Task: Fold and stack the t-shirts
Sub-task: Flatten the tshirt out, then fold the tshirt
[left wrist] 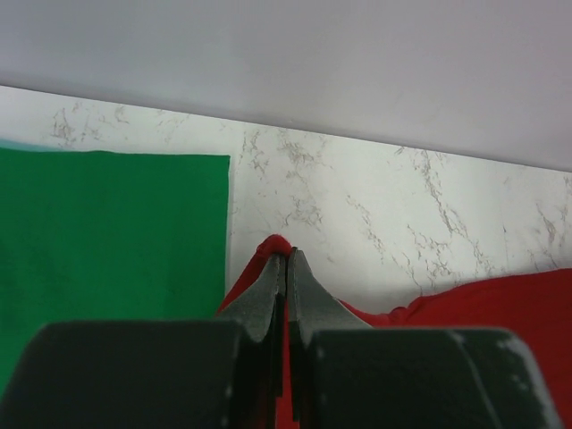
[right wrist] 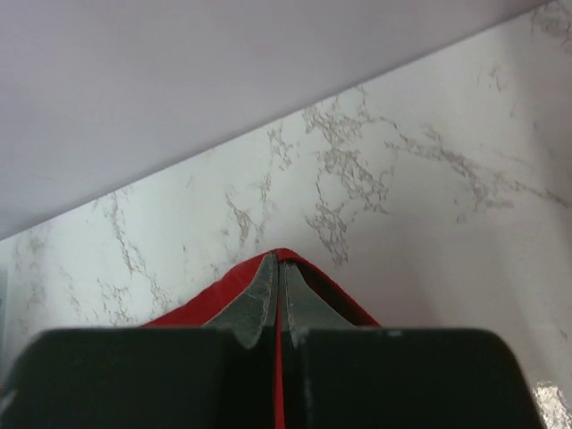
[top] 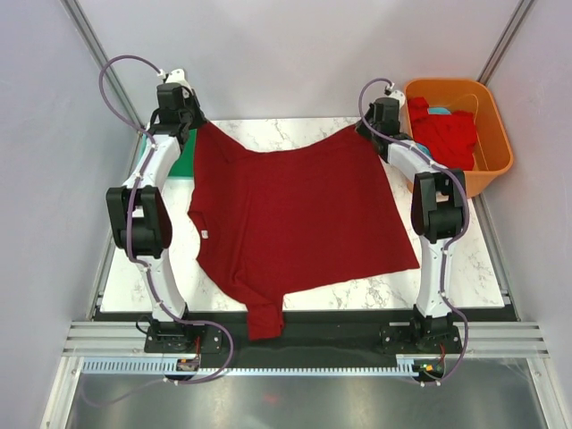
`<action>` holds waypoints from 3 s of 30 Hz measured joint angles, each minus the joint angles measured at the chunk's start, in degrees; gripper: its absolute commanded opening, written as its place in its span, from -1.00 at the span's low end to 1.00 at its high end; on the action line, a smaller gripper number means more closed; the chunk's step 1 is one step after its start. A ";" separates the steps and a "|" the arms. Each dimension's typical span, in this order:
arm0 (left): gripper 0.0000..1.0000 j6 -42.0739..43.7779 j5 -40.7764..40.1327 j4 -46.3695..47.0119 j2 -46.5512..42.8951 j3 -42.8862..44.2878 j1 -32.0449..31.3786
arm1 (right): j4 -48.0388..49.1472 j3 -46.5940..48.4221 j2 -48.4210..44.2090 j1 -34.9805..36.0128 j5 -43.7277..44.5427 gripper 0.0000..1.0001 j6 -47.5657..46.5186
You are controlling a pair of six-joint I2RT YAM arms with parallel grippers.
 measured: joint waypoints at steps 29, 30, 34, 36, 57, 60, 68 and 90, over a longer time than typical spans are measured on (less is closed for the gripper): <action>-0.95 -3.37 -0.28 2.05 -50.47 7.02 1.77 | -23.61 -8.17 -72.89 -0.24 -1.49 -1.00 3.76; -0.95 -3.34 -0.50 2.03 -51.71 6.67 1.79 | -24.30 -8.94 -74.77 -0.24 -1.75 -1.00 4.55; -0.95 -3.34 -2.32 1.64 -56.52 4.92 1.77 | -26.69 -9.79 -80.98 -0.24 -3.19 -1.00 8.17; -0.95 -3.32 -3.48 1.16 -59.12 4.09 1.79 | -27.52 -9.70 -83.84 -0.24 -4.09 -1.00 9.84; -0.95 2.05 -6.21 8.04 -41.05 14.71 1.29 | -17.64 -14.88 -74.01 -0.24 1.25 -1.00 13.11; -0.95 2.25 -4.39 11.45 -35.30 7.87 1.27 | -12.68 -21.97 -68.81 -0.24 1.81 -1.00 12.55; -0.95 6.16 -1.84 13.75 -12.57 -3.28 1.25 | 3.72 -33.57 -44.98 -0.24 1.31 -1.00 10.49; -0.95 2.23 1.75 16.83 11.08 2.71 1.25 | 12.85 -5.92 2.73 -2.91 -7.08 -1.00 3.48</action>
